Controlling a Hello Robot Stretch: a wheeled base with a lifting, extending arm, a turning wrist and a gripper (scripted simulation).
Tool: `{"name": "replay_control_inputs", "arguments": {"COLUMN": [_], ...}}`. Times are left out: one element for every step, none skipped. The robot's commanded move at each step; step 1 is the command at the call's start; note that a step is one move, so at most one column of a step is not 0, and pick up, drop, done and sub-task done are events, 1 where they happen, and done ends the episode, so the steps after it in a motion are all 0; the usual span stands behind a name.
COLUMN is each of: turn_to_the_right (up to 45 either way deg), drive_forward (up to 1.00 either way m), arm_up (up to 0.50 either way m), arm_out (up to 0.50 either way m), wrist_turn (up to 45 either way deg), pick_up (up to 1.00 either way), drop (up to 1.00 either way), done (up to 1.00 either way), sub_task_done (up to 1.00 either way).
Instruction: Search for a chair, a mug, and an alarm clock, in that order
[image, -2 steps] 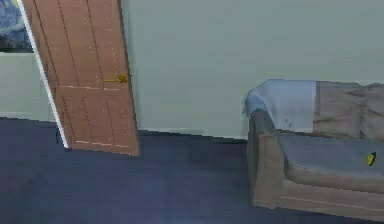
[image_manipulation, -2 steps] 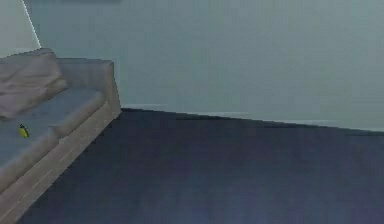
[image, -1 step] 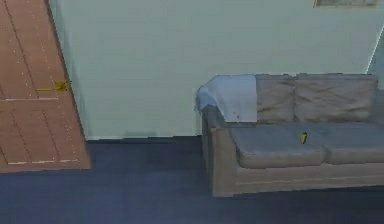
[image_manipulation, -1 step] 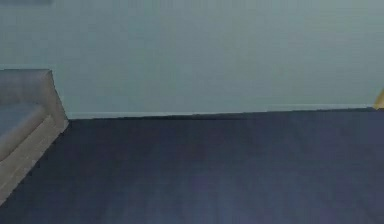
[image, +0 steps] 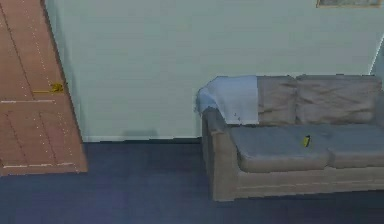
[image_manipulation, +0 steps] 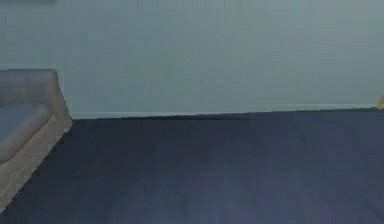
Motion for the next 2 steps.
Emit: {"name": "replay_control_inputs", "arguments": {"turn_to_the_right": [-39.0, 0.0], "drive_forward": [0.00, 1.00], "arm_up": [0.00, 0.00], "arm_out": [0.00, 0.00], "wrist_turn": [0.0, 0.0], "pick_up": [0.00, 0.00], "drop": [0.00, 0.00], "done": [0.00, 0.00], "sub_task_done": [0.00, 0.00]}}
